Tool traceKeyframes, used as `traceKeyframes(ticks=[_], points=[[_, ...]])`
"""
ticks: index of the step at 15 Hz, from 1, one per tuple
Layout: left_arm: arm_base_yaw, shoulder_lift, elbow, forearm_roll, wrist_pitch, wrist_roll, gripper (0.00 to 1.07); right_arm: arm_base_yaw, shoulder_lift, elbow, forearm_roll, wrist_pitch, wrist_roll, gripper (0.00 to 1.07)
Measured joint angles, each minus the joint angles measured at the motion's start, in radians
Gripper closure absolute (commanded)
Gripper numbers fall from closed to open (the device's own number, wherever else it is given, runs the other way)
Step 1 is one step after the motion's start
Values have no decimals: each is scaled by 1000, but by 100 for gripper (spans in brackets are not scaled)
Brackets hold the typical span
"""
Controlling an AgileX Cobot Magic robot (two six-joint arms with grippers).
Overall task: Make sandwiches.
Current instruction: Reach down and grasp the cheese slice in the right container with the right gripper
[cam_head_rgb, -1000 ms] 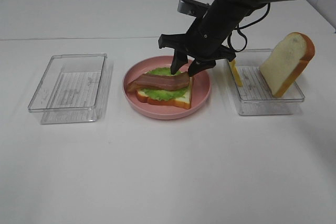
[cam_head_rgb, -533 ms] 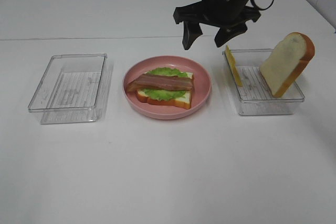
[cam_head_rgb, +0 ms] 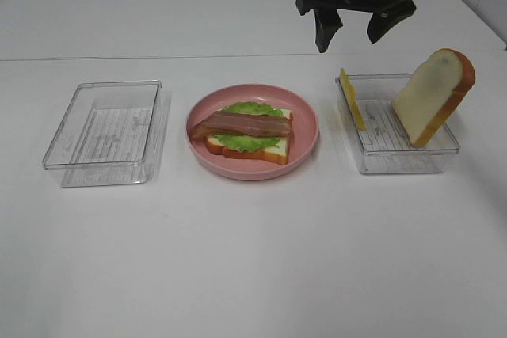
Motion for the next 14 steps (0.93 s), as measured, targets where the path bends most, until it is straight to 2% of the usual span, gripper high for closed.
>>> traceKeyframes(ticks=[3, 5, 10, 14], points=[[0, 0, 0, 0, 0, 0, 17, -69, 70, 0, 40, -87, -8, 36], [0, 0, 0, 0, 0, 0, 17, -83, 97, 0, 46, -141, -11, 37], [0, 0, 0, 0, 0, 0, 17, -89, 156, 0, 54, -180, -11, 49], [0, 0, 0, 0, 0, 0, 17, -89, 190, 0, 55, -189, -27, 49]])
